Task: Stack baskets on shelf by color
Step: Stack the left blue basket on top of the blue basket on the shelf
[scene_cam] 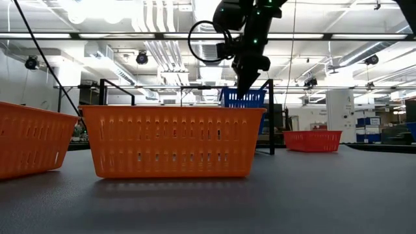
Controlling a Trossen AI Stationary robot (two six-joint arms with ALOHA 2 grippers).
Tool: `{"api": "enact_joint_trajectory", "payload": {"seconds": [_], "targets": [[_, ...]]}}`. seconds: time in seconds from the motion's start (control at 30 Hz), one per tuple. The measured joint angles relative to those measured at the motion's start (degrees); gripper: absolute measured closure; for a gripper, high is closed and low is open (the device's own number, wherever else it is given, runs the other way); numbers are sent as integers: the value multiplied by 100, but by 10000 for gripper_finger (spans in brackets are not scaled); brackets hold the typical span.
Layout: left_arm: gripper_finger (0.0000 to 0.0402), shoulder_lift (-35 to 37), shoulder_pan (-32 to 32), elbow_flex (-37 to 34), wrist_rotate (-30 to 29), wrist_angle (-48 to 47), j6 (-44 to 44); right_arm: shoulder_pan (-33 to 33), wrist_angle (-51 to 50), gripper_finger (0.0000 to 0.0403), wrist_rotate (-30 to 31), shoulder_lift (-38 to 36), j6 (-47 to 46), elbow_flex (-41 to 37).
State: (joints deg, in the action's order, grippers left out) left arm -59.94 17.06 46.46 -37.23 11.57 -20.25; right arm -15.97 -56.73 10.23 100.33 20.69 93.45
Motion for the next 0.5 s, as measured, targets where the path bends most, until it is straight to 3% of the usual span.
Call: {"api": "enact_joint_trajectory", "payload": {"seconds": [0.5], "targets": [[379,0,0,0,0,0,0,-9,22,389,-20,286,-189,0]]}}
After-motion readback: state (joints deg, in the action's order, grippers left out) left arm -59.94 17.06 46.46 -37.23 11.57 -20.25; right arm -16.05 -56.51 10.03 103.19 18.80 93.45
